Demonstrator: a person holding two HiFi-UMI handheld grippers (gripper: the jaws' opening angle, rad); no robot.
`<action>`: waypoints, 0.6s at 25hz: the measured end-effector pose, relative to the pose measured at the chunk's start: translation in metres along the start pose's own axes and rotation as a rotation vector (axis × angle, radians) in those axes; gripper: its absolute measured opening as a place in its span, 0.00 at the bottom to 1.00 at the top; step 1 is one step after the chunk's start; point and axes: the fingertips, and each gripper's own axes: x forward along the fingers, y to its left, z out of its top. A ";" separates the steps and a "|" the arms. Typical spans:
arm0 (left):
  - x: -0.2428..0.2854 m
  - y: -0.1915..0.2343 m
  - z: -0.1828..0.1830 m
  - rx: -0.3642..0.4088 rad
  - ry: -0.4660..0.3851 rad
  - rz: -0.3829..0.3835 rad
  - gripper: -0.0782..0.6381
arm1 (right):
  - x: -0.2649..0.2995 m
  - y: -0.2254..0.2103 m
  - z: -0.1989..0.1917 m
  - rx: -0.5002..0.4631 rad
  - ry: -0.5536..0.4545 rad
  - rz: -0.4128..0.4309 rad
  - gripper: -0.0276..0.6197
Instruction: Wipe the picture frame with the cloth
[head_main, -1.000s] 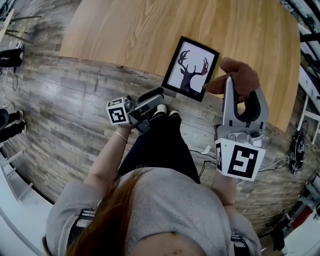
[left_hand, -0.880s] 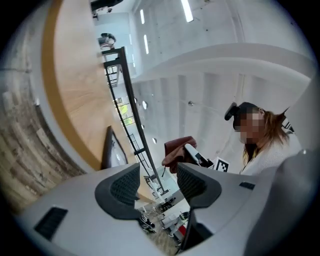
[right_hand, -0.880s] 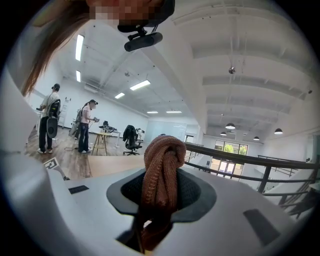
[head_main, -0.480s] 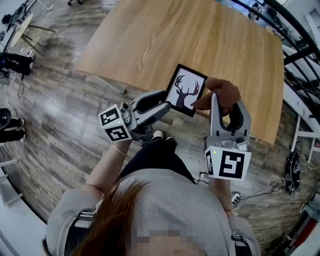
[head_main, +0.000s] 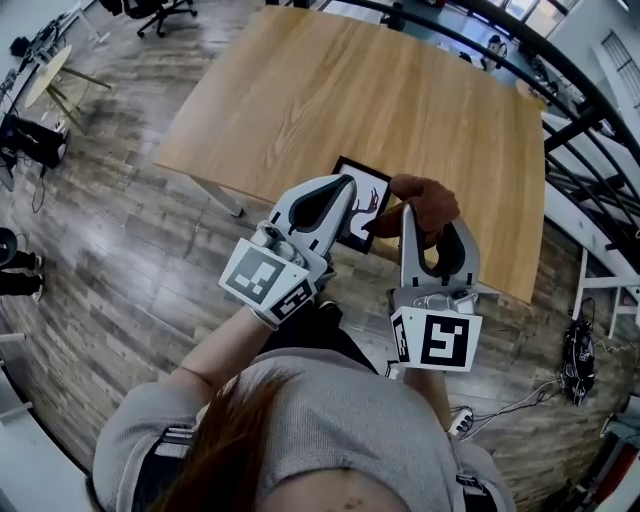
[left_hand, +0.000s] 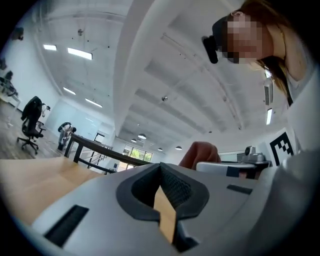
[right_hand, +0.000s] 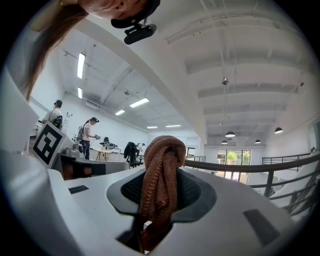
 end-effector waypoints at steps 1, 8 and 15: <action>0.001 -0.001 -0.001 -0.009 -0.005 0.005 0.12 | -0.001 -0.001 -0.001 0.001 -0.007 0.002 0.25; -0.009 -0.023 0.013 -0.018 -0.073 -0.003 0.12 | -0.022 0.003 0.002 -0.006 -0.030 0.004 0.25; -0.034 -0.035 0.023 0.029 -0.073 0.007 0.12 | -0.042 0.024 0.010 -0.008 -0.040 -0.013 0.25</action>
